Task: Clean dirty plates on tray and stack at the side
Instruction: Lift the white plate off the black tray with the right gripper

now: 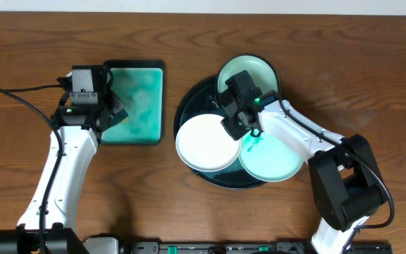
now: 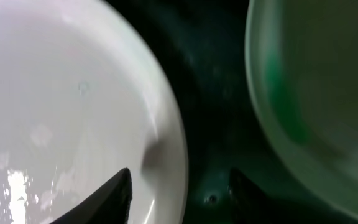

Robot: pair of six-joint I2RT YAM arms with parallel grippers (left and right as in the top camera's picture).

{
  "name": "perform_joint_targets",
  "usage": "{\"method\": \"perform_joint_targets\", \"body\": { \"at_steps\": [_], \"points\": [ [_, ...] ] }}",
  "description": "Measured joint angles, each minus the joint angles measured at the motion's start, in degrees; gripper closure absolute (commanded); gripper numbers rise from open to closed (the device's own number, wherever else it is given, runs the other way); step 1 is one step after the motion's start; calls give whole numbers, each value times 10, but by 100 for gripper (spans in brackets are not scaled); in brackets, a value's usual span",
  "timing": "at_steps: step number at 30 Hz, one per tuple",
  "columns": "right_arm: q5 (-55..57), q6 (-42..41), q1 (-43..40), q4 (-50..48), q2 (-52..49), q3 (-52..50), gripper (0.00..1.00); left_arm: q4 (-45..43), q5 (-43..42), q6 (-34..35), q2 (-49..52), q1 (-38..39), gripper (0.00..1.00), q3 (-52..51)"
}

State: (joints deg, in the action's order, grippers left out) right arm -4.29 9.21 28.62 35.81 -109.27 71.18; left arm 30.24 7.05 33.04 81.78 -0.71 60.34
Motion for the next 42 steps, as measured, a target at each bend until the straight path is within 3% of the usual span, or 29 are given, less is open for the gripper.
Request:
{"method": "perform_joint_targets", "body": {
  "at_steps": [8,12,14,17,25,31,42],
  "points": [
    [-11,-5,0,8,-1,0,54,0,0,0,0,0,93,0],
    [-22,-7,0,-9,-15,0,62,0,0,0,0,0,93,0],
    [-29,-10,0,-10,-27,0,69,0,0,0,0,0,93,0],
    [-34,-13,0,-14,-34,1,99,0,0,0,0,0,93,0],
    [-40,-18,0,-9,-37,18,99,0,-1,0,0,0,93,0],
    [-10,-22,0,42,-47,86,99,0,-16,0,0,0,93,0],
    [230,-20,26,210,-47,266,99,0,-24,0,0,0,93,0]
  ]
}}
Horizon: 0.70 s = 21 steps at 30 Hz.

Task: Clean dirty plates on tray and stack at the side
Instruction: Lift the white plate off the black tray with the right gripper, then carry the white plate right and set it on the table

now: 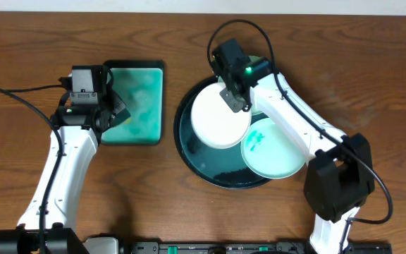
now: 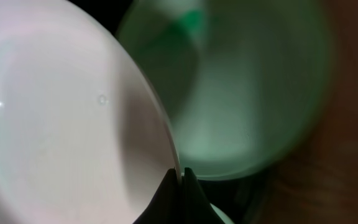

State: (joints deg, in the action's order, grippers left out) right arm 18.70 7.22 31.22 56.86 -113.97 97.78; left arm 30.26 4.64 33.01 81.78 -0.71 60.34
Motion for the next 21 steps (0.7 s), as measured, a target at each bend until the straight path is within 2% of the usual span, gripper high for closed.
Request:
{"method": "perform_joint_targets", "body": {
  "at_steps": [7,13,16,21],
  "points": [
    [192,40,54,41,0,71,99,-2,0,0,0,0,93,0],
    [398,135,136,24,0,76,99,-3,0,0,0,0,93,0],
    [461,192,172,3,0,76,99,-3,0,0,0,0,93,0],
    [507,260,208,-27,0,76,99,-3,0,0,0,0,93,0]
  ]
}}
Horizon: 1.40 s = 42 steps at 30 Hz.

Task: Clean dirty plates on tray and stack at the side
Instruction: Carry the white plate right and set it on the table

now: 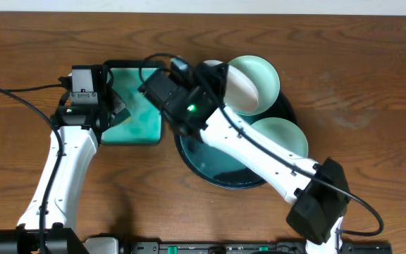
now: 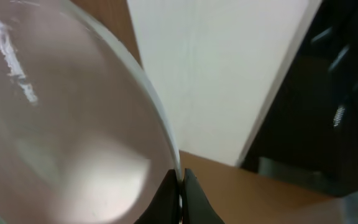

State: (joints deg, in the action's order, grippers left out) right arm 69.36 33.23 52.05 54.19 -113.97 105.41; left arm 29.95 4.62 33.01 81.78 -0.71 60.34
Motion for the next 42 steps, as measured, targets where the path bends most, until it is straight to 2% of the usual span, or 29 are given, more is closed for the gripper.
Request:
{"method": "perform_joint_targets", "body": {
  "at_steps": [5,10,13,17,20,21,22,26,30,35,42],
  "points": [
    [15,39,14,-30,0,0,99,0,0,0,0,0,93,0],
    [-2,40,14,-25,0,0,99,0,0,0,0,0,93,0],
    [-71,13,-1,-7,0,0,99,0,0,0,0,0,93,0],
    [-223,-42,-64,10,0,0,99,1,0,0,0,0,93,0],
    [-366,-83,-141,17,0,0,99,1,0,0,0,0,93,0],
    [-444,-98,-183,18,0,0,99,1,0,0,0,0,93,0],
    [-470,-103,-195,18,0,0,99,1,0,0,0,0,93,0],
    [-735,-138,-337,24,0,0,99,1,0,0,0,0,93,0],
    [-916,-159,-473,39,0,0,99,1,0,0,0,0,93,0],
    [-1005,-186,-626,40,0,-3,99,1,0,0,0,0,93,0],
    [-1027,-246,-782,-32,0,-63,99,1,0,0,0,0,93,0]
  ]
}}
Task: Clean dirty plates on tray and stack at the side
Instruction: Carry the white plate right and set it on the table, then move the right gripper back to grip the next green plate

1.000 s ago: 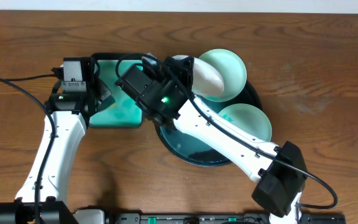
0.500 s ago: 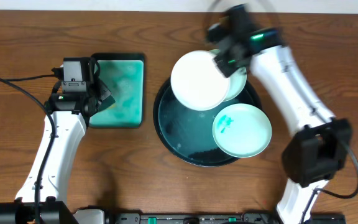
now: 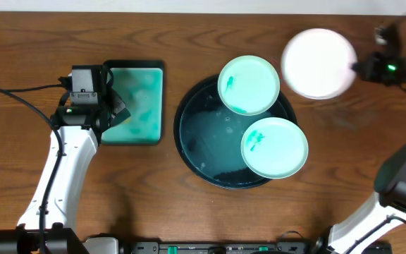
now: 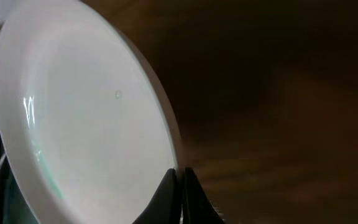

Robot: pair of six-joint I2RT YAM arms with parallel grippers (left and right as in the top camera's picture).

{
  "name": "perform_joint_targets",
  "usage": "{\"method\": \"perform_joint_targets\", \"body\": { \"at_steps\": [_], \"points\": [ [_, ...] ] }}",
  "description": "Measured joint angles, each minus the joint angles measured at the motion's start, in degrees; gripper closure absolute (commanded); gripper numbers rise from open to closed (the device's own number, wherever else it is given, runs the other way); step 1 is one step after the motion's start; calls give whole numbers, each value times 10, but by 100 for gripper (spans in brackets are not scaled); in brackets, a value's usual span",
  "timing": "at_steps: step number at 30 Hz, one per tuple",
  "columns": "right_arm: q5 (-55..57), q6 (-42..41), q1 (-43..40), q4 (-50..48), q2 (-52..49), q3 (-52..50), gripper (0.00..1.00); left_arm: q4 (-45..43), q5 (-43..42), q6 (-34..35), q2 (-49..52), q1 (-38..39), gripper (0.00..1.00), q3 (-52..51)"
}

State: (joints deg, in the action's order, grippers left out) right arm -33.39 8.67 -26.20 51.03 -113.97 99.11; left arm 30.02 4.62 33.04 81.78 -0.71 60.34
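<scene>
My right gripper [image 3: 363, 68] is shut on the rim of a white plate [image 3: 319, 53], holding it over the bare table at the back right, beyond the tray. In the right wrist view the fingertips pinch the white plate [image 4: 86, 124] at its edge, the right gripper [image 4: 179, 175] closed tight. Two mint plates with green smears, one at the back [image 3: 249, 85] and one at the front right [image 3: 274, 147], lie on the dark round tray [image 3: 203, 144]. My left gripper [image 3: 113, 106] rests at the left edge of a green rectangular pad [image 3: 138, 102]; its jaws are hidden.
Wooden table [image 3: 358, 155] all round. The left arm's cable [image 3: 20, 95] trails across the far left. The right arm reaches in from the right edge of the overhead view.
My right gripper, still shut on the white plate, was over the tray's back left near the green pad and is now over the table at the back right. The left arm has not moved.
The right gripper stood open astride the white plate's rim on the tray's left side. Then it was shut on the rim with the plate raised over the tray's back. Then plate and arm were near the green pad, and now they are right of the tray.
</scene>
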Motion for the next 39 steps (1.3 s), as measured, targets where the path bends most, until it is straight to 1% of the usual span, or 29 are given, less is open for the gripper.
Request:
{"method": "perform_joint_targets", "body": {
  "at_steps": [2,7,9,12,13,15,16,18,19,20,24,26,30,31,34,37,39],
  "points": [
    [10,-24,-36,-35,0,-31,99,0,0,0,0,0,93,0],
    [37,-81,-108,-174,0,-138,99,0,0,0,0,0,93,0],
    [43,-98,-122,-217,0,-182,99,0,0,0,0,0,93,0],
    [47,-118,-122,-254,0,-226,98,0,0,0,0,0,93,0],
    [48,-123,-120,-264,0,-237,88,0,0,0,0,0,93,0],
    [47,-131,-114,-276,0,-248,59,0,0,0,0,0,93,0],
    [48,-137,-111,-279,0,-249,56,0,0,0,0,0,93,0],
    [56,-143,-104,-284,0,-249,50,0,0,0,0,0,93,0],
    [61,-145,-99,-284,0,-249,43,0,0,0,0,0,93,0],
    [65,-146,-94,-283,0,-249,40,0,0,0,0,0,93,0],
    [78,-154,-68,-217,0,-220,40,0,0,0,0,0,93,0],
    [77,-157,-54,-166,0,-182,40,0,0,0,0,0,93,0],
    [73,-142,-12,-101,0,-86,34,0,0,0,0,0,93,0],
    [72,-135,2,-97,0,-69,32,0,0,0,0,0,93,0],
    [70,-111,55,-101,0,-42,30,0,0,0,0,0,93,0],
    [83,-95,122,-107,0,-43,30,0,0,0,0,0,93,0],
    [105,-93,165,-115,0,-46,28,0,0,0,0,0,93,0]
  ]
}}
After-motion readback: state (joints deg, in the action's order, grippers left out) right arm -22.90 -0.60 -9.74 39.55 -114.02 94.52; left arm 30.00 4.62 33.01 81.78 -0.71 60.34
